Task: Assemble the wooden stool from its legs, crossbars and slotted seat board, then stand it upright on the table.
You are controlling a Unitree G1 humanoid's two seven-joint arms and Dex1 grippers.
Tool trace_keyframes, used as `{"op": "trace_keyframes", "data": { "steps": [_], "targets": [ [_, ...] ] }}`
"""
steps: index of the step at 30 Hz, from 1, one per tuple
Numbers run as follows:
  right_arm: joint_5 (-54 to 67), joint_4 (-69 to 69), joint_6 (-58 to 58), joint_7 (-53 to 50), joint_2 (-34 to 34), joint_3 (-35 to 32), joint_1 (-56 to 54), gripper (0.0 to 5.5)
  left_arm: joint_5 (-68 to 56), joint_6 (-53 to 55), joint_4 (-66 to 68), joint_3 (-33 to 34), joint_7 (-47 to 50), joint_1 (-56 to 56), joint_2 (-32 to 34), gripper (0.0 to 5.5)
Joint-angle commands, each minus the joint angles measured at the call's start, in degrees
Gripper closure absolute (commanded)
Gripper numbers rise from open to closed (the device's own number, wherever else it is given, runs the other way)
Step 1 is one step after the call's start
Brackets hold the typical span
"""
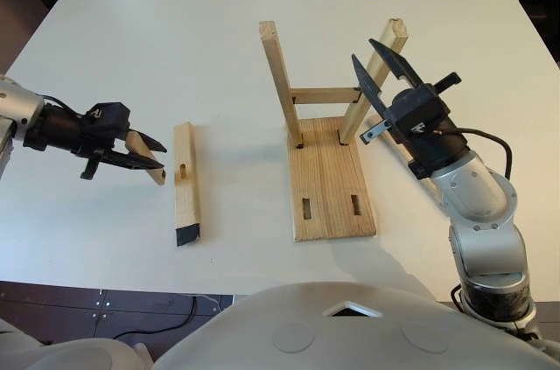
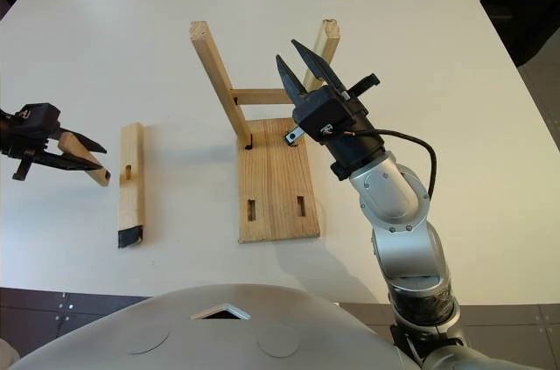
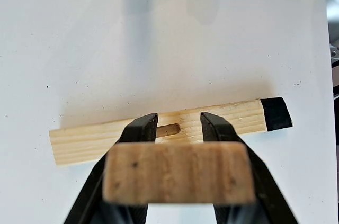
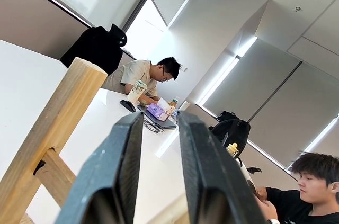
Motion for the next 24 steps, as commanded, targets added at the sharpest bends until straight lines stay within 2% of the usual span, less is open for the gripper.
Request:
{"op": "trace_keyframes", "data": {
  "steps": [1,6,12,15,24],
  "targets": [
    [-0.5,0.6,0.2,0.3,-0.2,0.0,0.3,4.36,-2.6,3.3,-2.2,2.2,-0.1,-2.9,-0.4,4.21],
    [-1.7,1.2,0.1,0.3,-0.6,0.4,0.4,4.36,-2.0,7.7,-2.1,6.8,0.2,-2.0,-3.0,4.21],
    [-2.8,0.5,0.1,-0.1,-0.6,0.0,2.0,4.36,-4.5,12.1,-11.2,19.1,4.5,12.6,-2.2,4.21],
    [-2.9,-0.1,0.0,-0.3,-0.7,-1.2,3.0,4.36,-3.2,12.6,-13.3,23.8,8.0,18.4,-4.0,4.21],
    [-1.5,1.3,-0.7,1.6,-1.9,-2.9,1.2,4.36,0.1,12.9,-17.8,27.9,12.7,23.0,-9.2,4.21]
  ]
}}
